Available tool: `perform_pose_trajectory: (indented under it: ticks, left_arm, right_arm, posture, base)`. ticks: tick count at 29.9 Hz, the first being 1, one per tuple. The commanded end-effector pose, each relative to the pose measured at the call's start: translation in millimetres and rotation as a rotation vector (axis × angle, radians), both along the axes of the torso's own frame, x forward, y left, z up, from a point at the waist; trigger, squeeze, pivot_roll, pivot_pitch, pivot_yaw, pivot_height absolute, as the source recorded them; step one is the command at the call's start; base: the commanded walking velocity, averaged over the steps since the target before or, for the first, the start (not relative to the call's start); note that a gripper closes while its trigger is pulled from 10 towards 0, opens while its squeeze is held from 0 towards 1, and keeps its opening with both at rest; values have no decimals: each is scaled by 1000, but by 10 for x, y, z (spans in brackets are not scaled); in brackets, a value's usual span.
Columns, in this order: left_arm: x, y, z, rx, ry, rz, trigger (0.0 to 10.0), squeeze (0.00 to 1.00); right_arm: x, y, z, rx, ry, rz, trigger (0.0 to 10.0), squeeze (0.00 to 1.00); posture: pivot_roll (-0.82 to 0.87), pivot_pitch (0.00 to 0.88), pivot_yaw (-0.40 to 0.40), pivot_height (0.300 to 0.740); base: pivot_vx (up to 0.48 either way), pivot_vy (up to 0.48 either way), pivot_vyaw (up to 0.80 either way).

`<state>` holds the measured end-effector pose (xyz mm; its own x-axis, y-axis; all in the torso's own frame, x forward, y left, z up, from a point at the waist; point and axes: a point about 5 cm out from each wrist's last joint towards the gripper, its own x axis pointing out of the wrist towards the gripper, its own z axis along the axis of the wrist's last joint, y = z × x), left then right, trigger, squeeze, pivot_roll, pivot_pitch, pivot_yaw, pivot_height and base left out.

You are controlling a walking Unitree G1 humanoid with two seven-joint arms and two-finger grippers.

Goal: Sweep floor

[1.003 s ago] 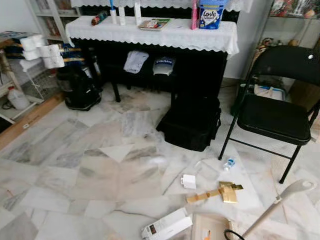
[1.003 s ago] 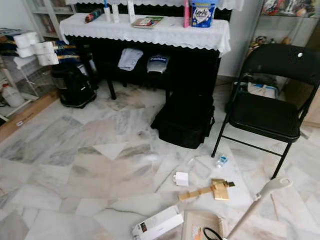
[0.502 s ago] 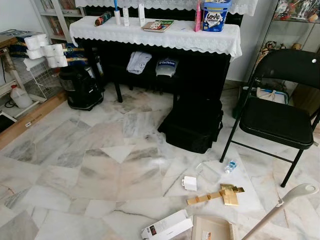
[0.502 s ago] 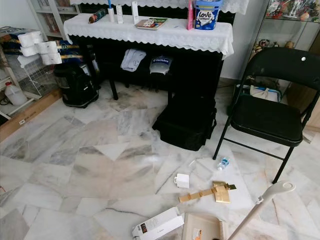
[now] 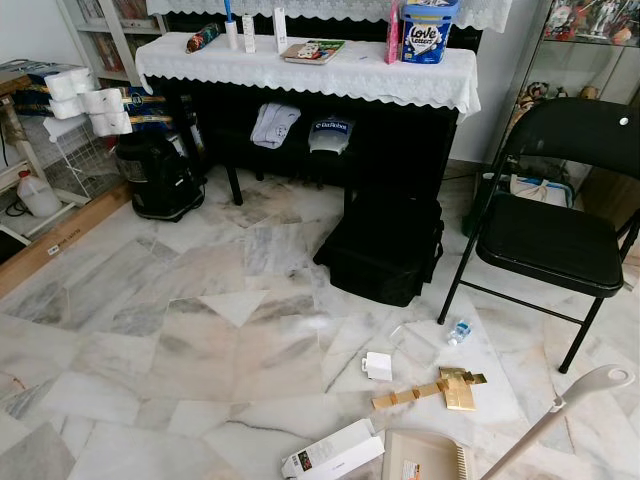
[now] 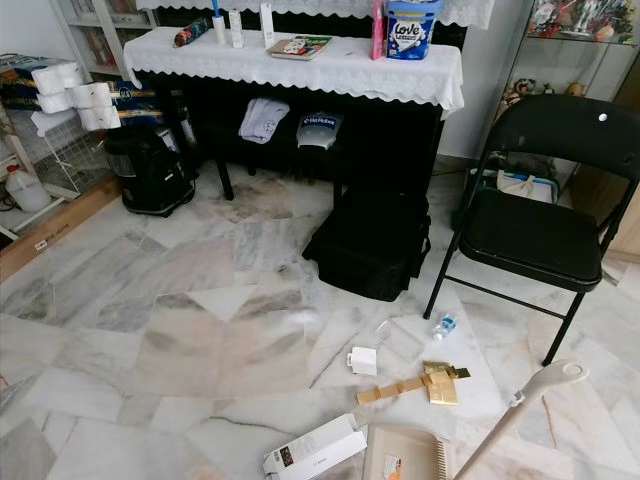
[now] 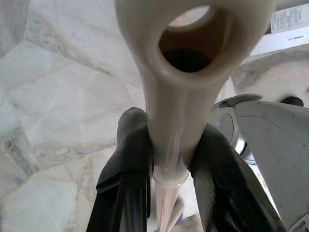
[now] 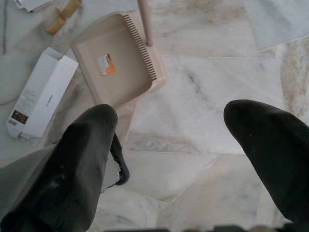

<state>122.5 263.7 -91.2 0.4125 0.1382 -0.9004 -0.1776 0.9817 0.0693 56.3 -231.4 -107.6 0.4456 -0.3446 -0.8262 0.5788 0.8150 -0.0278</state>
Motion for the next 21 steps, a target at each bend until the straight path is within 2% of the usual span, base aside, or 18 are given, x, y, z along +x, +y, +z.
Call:
perform_pose_trajectory:
  ticks: [1,9,12,21]
  left_arm:
    - [17,52,24,33,-5,-40,10000,0]
    - [28,46,28,40,-5,-79,10000,0]
    - [25,39,25,35,-5,-83,10000,0]
    - [27,40,26,38,-6,-88,10000,0]
  right_arm:
    - [10,33,-1,5,-14,-5,10000,0]
    - [28,110,-16,48,-29,9,10000,0]
    - [-17,133,-32,61,-10,10,10000,0]
    - [-99,80,-44,75,24,-2,10000,0]
  posture:
    - [-34,0,22,740]
    - [-34,5,21,740]
    - [-33,6,21,740]
    - [-34,0,20,740]
  base:
    - [0,0,0]
    - [0,0,0]
    - [0,0,0]
    - [0,0,0]
